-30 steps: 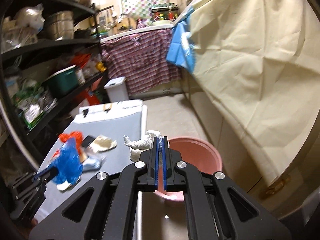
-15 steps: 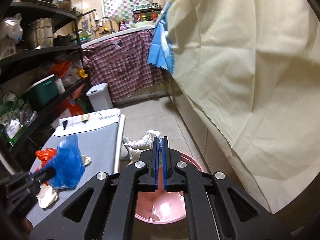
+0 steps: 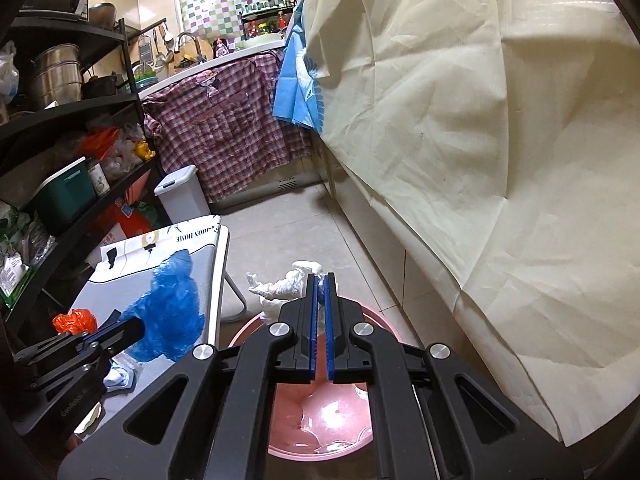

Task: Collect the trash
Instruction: 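Carry the blue bag over the pink bucket with the left tool and release it, then move both tools back over the board toward the red bag and toothpaste box, then grasp the red bag with the right tool while the left tool grasps the toothpaste box, then carry both items over the pink bucket and open both tools to drop them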

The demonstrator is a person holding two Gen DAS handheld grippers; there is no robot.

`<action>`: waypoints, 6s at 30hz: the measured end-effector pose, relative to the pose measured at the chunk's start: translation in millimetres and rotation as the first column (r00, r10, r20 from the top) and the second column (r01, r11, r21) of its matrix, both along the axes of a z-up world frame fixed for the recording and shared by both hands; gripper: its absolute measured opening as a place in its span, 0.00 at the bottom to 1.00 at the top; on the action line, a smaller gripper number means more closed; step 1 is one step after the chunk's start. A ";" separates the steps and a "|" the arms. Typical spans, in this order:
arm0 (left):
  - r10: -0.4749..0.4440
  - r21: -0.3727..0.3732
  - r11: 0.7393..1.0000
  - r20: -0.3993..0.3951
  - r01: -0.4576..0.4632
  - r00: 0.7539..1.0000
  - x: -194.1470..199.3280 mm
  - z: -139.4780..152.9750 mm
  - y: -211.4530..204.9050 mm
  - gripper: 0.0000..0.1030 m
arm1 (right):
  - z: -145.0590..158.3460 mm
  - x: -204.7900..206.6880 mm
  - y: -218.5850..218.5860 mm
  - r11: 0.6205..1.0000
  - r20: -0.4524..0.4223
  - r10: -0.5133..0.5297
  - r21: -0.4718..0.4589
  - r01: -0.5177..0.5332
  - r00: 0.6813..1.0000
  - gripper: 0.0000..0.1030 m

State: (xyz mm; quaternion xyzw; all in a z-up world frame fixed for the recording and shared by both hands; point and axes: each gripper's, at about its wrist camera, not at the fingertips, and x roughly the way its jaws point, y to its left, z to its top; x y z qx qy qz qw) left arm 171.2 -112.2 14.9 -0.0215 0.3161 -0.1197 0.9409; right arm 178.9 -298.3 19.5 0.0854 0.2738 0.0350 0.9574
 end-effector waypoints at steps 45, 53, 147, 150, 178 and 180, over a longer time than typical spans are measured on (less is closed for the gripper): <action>0.056 0.012 0.998 0.010 -0.056 0.998 -9.3 13.4 63.1 0.37 | 2.0 -3.2 16.8 0.997 0.111 -0.013 -0.075 0.022 0.994 0.49; 0.114 0.045 0.992 0.063 -0.117 0.992 -45.4 43.8 125.8 0.37 | 14.6 -15.6 31.5 0.997 0.111 0.033 -0.074 -0.025 0.993 0.46; 0.406 0.102 0.913 -0.158 -0.394 0.900 -61.7 -63.0 354.3 0.33 | -50.4 -2.7 300.7 0.765 -0.045 0.642 0.093 -0.637 0.765 0.12; 0.402 0.099 0.915 -0.127 -0.392 0.907 -64.5 -52.6 346.5 0.33 | -43.7 -6.6 293.6 0.774 -0.026 0.631 0.082 -0.628 0.775 0.12; 0.340 0.010 0.940 0.030 -0.341 0.940 -83.2 21.1 262.9 0.33 | 51.9 -37.4 202.4 0.855 0.110 0.508 0.056 -0.516 0.854 0.12; 0.337 0.001 0.942 0.027 -0.337 0.941 -83.3 22.8 258.4 0.33 | 58.9 -38.5 195.2 0.859 0.117 0.504 0.040 -0.511 0.856 0.12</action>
